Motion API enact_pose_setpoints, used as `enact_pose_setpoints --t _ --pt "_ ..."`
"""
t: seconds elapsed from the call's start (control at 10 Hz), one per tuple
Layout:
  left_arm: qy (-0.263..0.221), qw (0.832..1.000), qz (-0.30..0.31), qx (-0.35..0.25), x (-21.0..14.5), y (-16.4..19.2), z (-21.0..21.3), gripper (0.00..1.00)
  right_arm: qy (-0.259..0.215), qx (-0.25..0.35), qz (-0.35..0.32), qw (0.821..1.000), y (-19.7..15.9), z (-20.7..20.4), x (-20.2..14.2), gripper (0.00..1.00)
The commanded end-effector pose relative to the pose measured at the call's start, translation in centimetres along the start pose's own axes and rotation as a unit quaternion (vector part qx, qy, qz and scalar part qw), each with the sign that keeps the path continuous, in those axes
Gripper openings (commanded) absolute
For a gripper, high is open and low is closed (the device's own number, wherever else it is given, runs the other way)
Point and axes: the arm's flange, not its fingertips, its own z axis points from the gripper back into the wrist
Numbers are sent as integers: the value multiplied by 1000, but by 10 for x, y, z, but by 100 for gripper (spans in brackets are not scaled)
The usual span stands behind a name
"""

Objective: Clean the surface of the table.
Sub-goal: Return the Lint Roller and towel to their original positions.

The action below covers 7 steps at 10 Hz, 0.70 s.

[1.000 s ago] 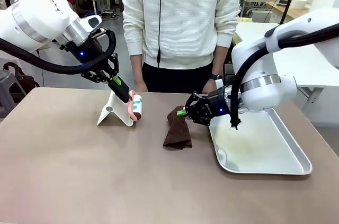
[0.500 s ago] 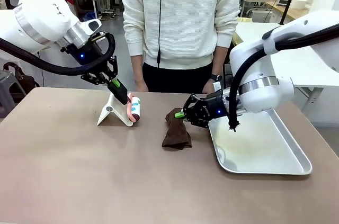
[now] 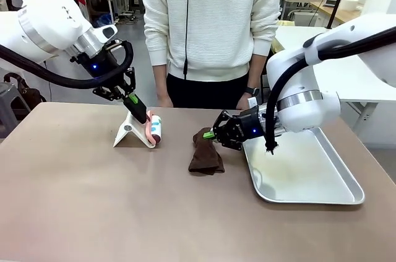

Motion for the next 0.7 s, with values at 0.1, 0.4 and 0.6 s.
enact_pose_setpoints --t 0.1,0.4,0.6 --pt "-1 1000 18 23 8 0 2 22 7 -1 -11 1000 4 -3 5 9" --pt "-7 999 27 28 9 2 3 91 23 -3 -22 999 2 -3 8 80" --pt "-11 999 29 27 9 2 5 100 23 -4 -26 999 1 -4 10 100"
